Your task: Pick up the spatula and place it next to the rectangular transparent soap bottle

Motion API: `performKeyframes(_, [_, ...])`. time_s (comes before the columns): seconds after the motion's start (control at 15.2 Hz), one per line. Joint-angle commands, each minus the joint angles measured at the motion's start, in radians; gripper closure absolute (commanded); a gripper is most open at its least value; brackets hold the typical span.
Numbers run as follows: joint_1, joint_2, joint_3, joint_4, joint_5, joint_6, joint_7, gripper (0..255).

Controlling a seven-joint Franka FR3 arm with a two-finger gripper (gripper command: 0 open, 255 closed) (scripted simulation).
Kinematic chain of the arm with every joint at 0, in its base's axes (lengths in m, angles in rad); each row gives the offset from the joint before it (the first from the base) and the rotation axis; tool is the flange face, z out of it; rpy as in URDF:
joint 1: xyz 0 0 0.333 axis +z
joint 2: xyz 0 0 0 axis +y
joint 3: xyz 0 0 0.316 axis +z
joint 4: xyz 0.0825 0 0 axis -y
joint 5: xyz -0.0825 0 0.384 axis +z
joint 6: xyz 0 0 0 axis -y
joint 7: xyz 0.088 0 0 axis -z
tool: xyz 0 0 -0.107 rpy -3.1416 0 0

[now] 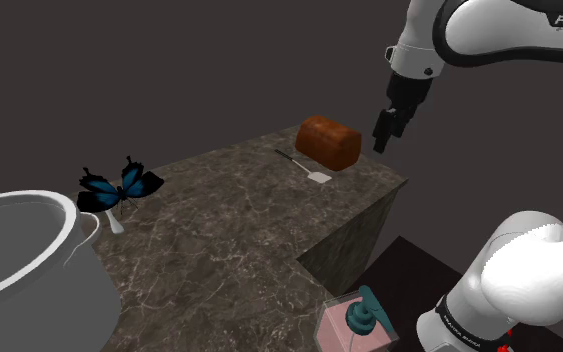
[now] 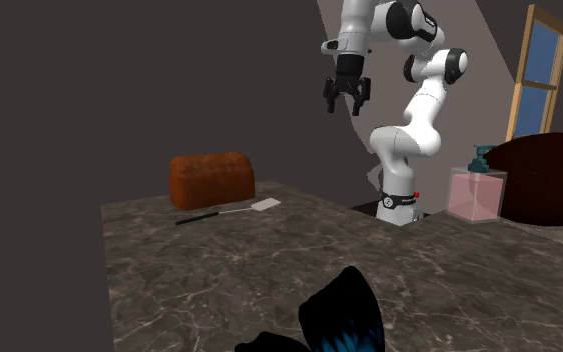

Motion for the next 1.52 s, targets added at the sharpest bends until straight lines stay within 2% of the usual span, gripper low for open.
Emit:
performKeyframes(0.0, [0.000, 0.000, 0.000, 0.000, 0.000, 0.000, 0.000, 0])
performKeyframes(0.73, [-0.022, 0.378, -0.064, 0.075, 0.003, 0.311, -0.012, 0])
performKeyframes(1.45, [-0.036, 0.799, -0.113, 0.311, 0.065, 0.499, -0.055, 0])
